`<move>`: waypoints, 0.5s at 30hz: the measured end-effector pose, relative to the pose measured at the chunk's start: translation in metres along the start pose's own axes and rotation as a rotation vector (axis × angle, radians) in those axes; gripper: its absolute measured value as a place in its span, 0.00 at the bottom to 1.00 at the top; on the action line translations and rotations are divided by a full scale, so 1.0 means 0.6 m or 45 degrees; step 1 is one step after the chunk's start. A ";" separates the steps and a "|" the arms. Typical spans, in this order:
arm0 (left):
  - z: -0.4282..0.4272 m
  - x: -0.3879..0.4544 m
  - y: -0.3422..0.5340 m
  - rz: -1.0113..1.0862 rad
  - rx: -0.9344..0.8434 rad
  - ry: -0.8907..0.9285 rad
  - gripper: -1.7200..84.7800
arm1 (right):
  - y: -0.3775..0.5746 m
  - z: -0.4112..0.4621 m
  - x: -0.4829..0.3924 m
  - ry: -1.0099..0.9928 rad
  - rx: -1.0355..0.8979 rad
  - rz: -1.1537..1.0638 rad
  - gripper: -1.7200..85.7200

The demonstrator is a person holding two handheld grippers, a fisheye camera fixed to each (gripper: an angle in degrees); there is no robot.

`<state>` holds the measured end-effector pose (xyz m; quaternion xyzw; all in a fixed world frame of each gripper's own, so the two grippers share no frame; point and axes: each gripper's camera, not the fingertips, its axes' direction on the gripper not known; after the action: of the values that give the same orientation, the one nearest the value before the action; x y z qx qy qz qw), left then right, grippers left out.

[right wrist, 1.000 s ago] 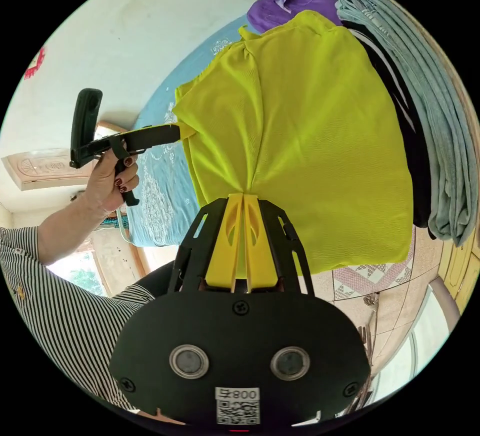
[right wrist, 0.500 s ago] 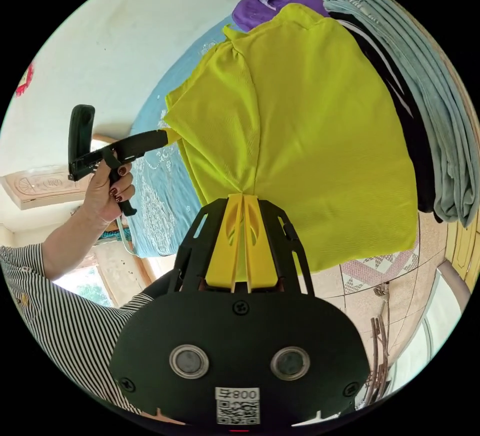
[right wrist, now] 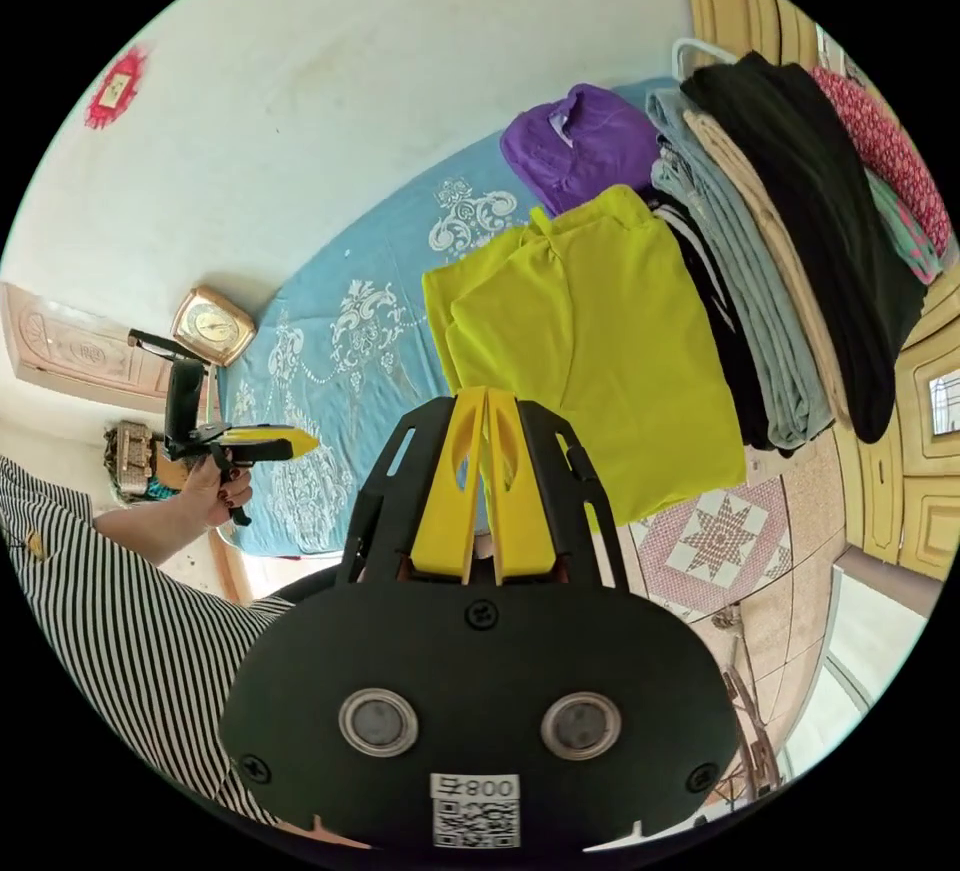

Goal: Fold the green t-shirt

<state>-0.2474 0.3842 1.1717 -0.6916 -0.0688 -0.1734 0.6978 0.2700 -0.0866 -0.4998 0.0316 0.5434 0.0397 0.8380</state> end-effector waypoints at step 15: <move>0.017 -0.059 -0.166 -0.120 -0.058 -0.641 0.02 | -0.453 0.075 -0.048 0.083 0.392 -0.296 0.03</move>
<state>-0.3121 0.4011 1.2538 -0.7246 -0.2686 -0.0296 0.6340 0.3080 -0.3601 -0.4816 0.0950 0.5700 -0.1400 0.8041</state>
